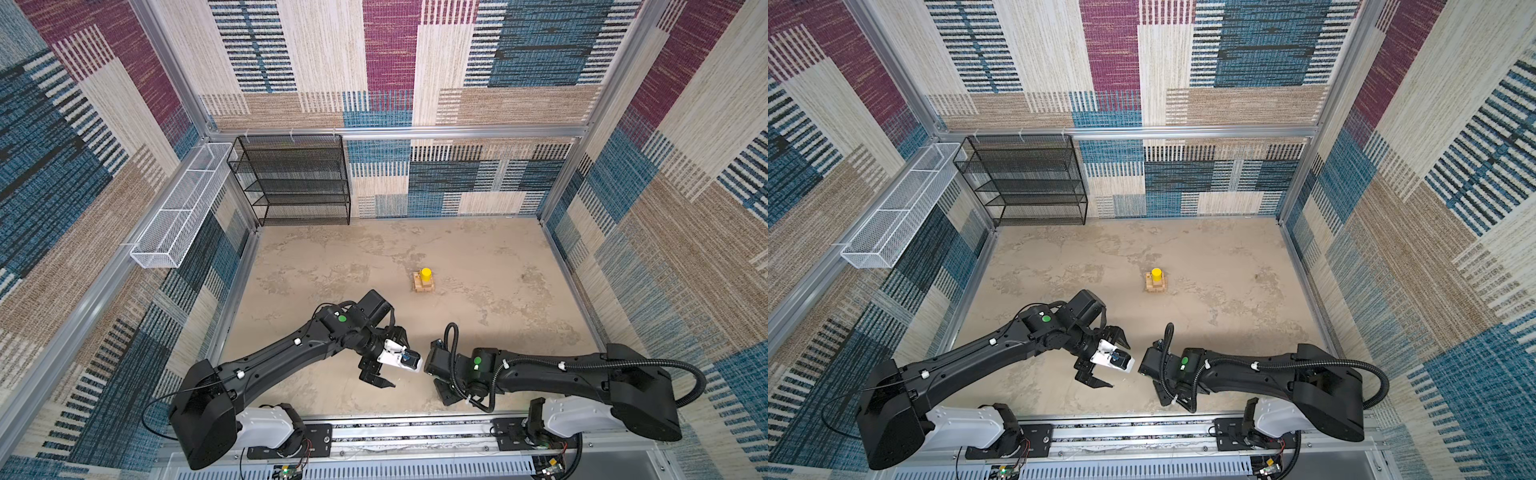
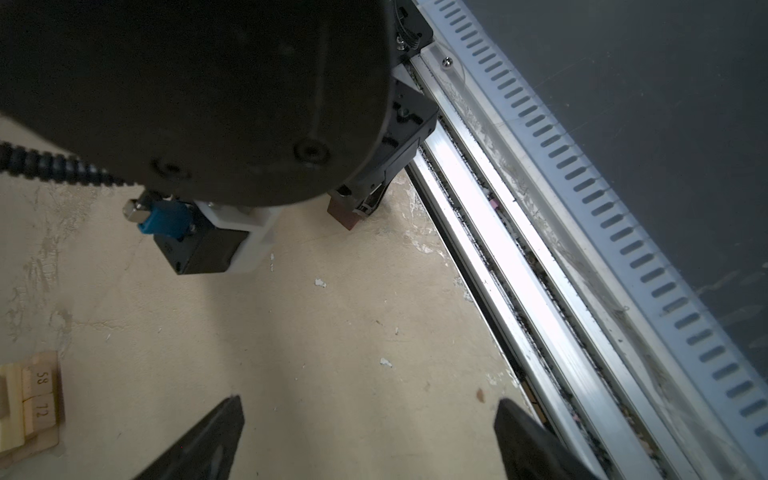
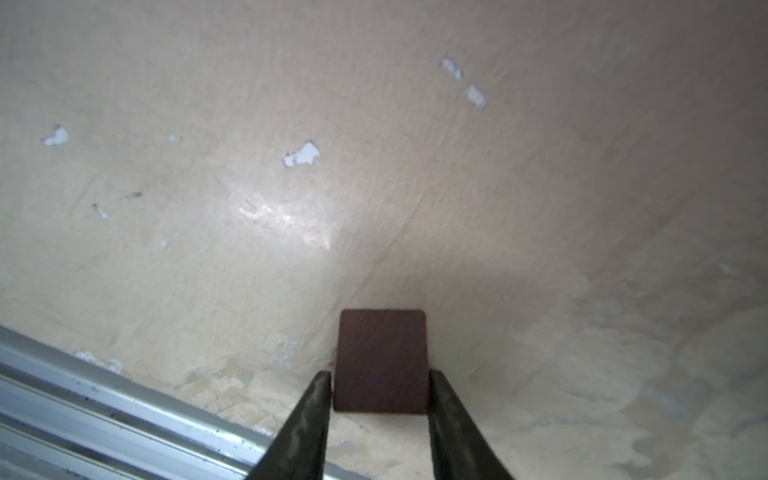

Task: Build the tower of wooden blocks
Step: 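Close the right gripper on the maroon cube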

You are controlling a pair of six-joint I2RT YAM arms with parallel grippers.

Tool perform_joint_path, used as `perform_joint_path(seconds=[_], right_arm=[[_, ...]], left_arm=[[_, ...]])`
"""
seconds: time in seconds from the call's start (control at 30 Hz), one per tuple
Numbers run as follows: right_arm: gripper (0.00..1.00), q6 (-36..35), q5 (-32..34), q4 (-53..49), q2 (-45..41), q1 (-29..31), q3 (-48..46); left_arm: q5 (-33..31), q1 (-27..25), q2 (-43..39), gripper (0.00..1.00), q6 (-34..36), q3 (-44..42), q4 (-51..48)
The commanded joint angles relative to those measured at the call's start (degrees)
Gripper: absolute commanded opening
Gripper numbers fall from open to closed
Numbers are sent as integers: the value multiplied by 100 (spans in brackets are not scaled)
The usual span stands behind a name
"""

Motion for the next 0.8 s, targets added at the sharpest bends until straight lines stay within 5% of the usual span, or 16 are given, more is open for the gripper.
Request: perform_joint_path(seconds=[0.0, 0.77], right_arm=[[40, 271, 168, 50, 47, 3, 82], [37, 460, 276, 406, 367, -678, 396]], left_arm=[[-1, 3, -34, 99, 136, -8, -21], [-126, -85, -105, 99, 174, -73, -25]])
